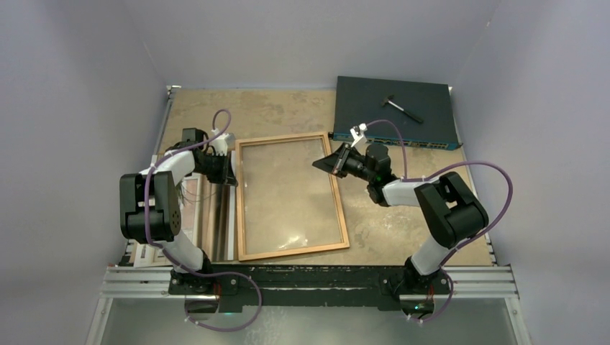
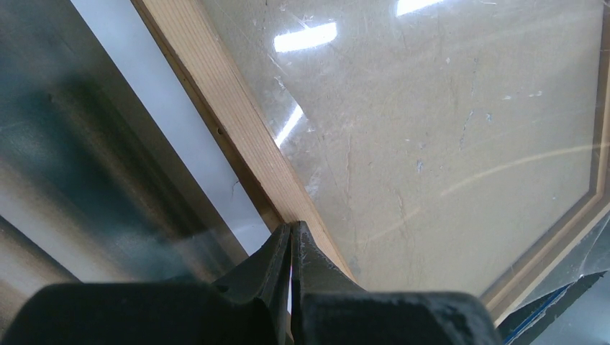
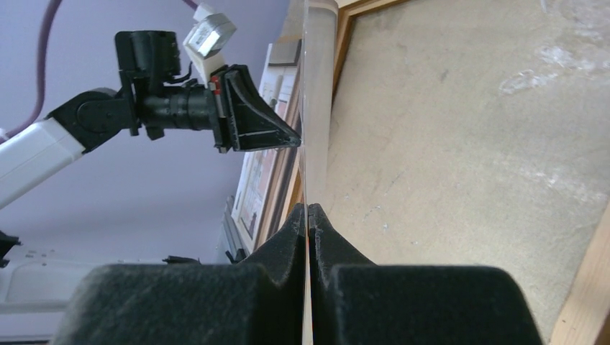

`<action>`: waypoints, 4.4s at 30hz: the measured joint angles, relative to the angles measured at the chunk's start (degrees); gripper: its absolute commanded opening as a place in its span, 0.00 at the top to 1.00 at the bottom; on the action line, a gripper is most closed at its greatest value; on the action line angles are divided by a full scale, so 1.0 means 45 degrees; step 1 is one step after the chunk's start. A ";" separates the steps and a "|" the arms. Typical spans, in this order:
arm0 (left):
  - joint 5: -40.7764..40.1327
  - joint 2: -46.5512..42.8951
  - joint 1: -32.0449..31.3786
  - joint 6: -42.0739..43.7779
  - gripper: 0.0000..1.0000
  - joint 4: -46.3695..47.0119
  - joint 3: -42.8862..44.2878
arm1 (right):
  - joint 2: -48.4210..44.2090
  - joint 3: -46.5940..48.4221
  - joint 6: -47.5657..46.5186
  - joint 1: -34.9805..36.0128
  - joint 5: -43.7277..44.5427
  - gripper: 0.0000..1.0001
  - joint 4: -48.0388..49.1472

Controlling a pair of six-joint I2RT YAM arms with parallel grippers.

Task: Put the photo into the frame
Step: Place the photo frame item in the photo frame.

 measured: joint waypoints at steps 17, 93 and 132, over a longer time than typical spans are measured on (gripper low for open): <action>0.0000 0.0019 0.0000 0.0000 1.00 -0.0058 0.0034 | 0.0058 -0.0005 -0.0170 0.0000 0.1200 1.00 -0.1676; 0.0029 0.0019 0.0000 0.0015 1.00 -0.0219 0.0053 | 0.0651 0.4444 -0.3648 0.1671 0.6698 0.10 -1.1803; 0.0155 0.0199 -0.0005 0.0107 1.00 -0.0340 0.0369 | -0.0967 0.3167 -0.4435 0.1943 0.7888 0.14 -1.3396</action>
